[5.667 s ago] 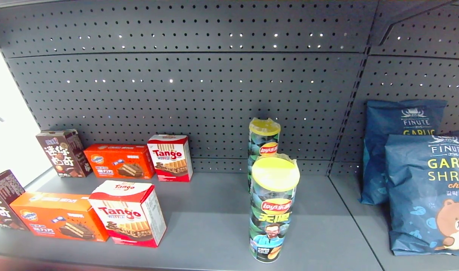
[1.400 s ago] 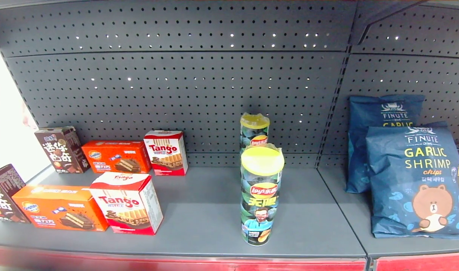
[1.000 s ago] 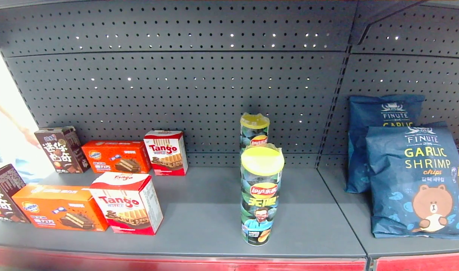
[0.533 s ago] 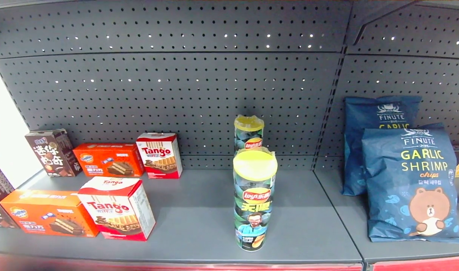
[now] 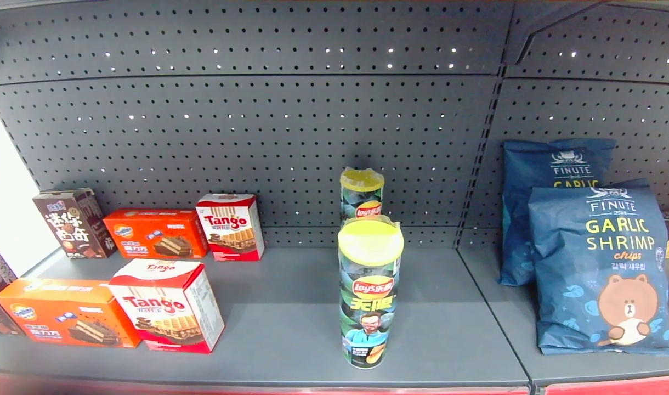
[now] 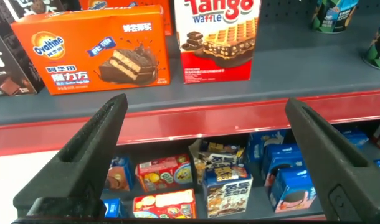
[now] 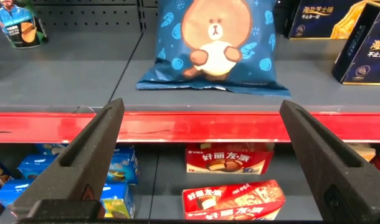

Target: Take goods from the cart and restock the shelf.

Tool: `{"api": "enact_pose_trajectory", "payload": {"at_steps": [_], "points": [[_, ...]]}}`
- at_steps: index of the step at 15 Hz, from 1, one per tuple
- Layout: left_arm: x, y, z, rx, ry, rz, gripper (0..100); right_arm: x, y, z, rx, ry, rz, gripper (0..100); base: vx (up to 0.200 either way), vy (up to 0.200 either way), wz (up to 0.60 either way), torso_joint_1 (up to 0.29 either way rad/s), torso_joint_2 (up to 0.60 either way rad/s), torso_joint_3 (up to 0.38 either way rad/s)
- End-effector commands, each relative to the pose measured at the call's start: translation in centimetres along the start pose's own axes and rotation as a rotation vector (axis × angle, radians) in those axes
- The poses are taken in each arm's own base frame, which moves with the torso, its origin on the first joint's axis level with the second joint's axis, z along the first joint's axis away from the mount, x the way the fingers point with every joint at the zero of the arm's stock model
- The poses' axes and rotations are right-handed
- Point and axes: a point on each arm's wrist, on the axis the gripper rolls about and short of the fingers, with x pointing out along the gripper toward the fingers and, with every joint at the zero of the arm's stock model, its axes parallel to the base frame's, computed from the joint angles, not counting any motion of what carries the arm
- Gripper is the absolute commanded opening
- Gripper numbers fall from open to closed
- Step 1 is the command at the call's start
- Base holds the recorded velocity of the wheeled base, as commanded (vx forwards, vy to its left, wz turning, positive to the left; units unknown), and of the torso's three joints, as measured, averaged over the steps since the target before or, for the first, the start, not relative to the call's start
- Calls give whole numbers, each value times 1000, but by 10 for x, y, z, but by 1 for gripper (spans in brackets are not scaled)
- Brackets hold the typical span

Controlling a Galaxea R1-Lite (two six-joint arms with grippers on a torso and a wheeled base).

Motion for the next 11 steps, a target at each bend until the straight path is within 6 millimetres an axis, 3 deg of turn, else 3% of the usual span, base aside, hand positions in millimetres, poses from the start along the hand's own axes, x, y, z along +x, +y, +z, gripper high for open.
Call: {"api": "enact_pose_trajectory", "payload": {"at_steps": [1, 11], "points": [[0, 0, 0, 1, 0, -1, 100, 0, 0, 0, 0, 0, 0, 100, 0, 0, 0, 0, 0, 0], [0, 0, 0, 2, 1, -3, 100, 0, 0, 0, 3, 0, 0, 100, 0, 0, 0, 0, 0, 0]]}}
